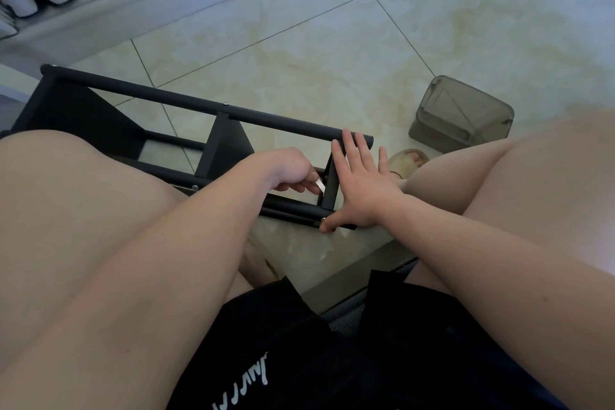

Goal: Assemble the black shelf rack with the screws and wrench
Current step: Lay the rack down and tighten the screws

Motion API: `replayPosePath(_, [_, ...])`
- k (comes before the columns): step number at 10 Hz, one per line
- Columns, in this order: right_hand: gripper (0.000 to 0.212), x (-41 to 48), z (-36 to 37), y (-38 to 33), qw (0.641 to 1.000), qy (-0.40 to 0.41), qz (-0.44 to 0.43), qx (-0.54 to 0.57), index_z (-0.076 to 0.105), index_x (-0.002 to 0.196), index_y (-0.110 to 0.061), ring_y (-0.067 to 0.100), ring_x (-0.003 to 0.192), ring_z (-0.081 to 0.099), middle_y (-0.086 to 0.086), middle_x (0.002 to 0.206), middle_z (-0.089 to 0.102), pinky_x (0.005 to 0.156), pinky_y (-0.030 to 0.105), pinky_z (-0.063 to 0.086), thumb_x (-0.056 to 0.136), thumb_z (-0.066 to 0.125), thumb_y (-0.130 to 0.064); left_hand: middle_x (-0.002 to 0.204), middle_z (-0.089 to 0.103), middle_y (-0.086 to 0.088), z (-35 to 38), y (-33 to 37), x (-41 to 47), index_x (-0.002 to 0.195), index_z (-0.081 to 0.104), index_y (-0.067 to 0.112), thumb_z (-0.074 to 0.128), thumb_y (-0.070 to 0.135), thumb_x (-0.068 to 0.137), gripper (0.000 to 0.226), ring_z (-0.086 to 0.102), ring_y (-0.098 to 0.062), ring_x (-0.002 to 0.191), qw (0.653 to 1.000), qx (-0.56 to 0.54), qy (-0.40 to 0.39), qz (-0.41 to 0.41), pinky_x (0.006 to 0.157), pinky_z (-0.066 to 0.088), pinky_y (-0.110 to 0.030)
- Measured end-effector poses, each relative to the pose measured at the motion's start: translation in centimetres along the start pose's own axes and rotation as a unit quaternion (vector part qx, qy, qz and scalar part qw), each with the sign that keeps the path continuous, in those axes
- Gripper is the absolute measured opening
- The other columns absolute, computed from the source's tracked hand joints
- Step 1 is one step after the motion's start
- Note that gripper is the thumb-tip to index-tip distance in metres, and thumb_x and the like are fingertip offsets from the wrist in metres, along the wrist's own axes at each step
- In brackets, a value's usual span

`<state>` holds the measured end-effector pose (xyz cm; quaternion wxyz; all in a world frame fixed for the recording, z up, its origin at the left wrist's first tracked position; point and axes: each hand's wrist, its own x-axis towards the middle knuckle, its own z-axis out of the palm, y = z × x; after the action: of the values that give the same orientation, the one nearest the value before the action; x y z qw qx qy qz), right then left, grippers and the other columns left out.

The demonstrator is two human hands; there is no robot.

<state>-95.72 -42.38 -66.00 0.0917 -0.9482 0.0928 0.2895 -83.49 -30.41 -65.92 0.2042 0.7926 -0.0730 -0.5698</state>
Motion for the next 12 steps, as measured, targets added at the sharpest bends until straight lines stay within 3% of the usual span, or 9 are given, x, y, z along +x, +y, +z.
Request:
replayPosePath(3, [0.159,-0.2,-0.1,-0.1,1.000,-0.002,0.001,-0.008,-0.029,0.155,-0.014,0.027,0.148,-0.037,0.007,0.160,-0.041,0.119,0.059,-0.014,0.055,0.069,-0.089,0.071,0.073,0.019,-0.3,-1.2,-0.2,0.091,0.067,0.021,0.050,0.016,0.101,0.020,0.058,-0.004,0.080,0.996,0.067,-0.015,0.057,0.073,0.042,-0.026])
replayPosePath(4, [0.159,-0.2,-0.1,-0.1,1.000,-0.002,0.002,-0.008,-0.029,0.155,-0.014,0.027,0.148,-0.037,0.007,0.160,-0.040,0.119,0.059,-0.014,0.055,0.070,-0.089,0.074,0.074,0.017,-0.3,-1.6,-0.3,0.093,0.069,0.017,0.051,0.014,0.101,0.020,0.057,-0.009,0.085,0.994,0.078,-0.020,0.071,0.072,0.042,-0.027])
replayPosePath(6, [0.159,-0.2,-0.1,-0.1,1.000,-0.001,0.002,-0.007,-0.029,0.155,-0.014,0.027,0.147,-0.038,0.006,0.160,-0.041,0.119,0.059,-0.015,0.056,0.069,-0.089,0.099,0.075,0.003,-0.2,-2.2,-0.5,0.090,0.073,0.017,0.057,0.011,0.098,0.019,0.058,-0.014,0.091,0.987,0.120,-0.013,0.103,0.071,0.040,-0.023])
replayPosePath(8, [0.159,-0.2,-0.1,-0.2,1.000,0.000,0.003,-0.007,-0.030,0.155,-0.014,0.027,0.147,-0.038,0.007,0.159,-0.041,0.118,0.058,-0.016,0.056,0.070,-0.088,0.087,0.066,0.006,0.0,-2.7,0.0,0.082,0.070,0.027,0.062,0.014,0.096,0.020,0.055,-0.014,0.086,0.986,0.133,-0.006,0.098,0.082,0.039,-0.029])
replayPosePath(10, [0.159,-0.1,-0.1,-0.2,1.000,-0.001,0.004,-0.006,-0.029,0.155,-0.014,0.027,0.147,-0.038,0.007,0.159,-0.041,0.118,0.058,-0.016,0.056,0.071,-0.087,0.082,0.066,0.011,-0.5,-2.6,-0.5,0.088,0.072,0.027,0.064,0.018,0.095,0.014,0.057,-0.009,0.080,0.979,0.173,0.003,0.107,0.079,0.042,-0.028])
replayPosePath(11, [0.159,-0.1,-0.2,-0.2,1.000,-0.004,0.003,-0.007,-0.030,0.155,-0.014,0.028,0.147,-0.038,0.007,0.159,-0.042,0.118,0.059,-0.016,0.056,0.071,-0.087,0.077,0.072,0.009,-1.5,-2.3,-0.7,0.097,0.076,0.020,0.065,0.014,0.093,0.012,0.064,-0.006,0.075,0.979,0.166,0.030,0.116,0.067,0.047,-0.022])
replayPosePath(12, [0.158,-0.1,-0.2,-0.3,1.000,-0.004,0.003,-0.004,-0.029,0.155,-0.013,0.028,0.147,-0.039,0.008,0.159,-0.042,0.118,0.059,-0.016,0.057,0.072,-0.086,0.078,0.074,0.006,-1.9,-1.8,-1.1,0.092,0.076,0.023,0.068,0.013,0.088,0.013,0.065,-0.004,0.073,0.977,0.166,0.048,0.127,0.054,0.040,-0.016])
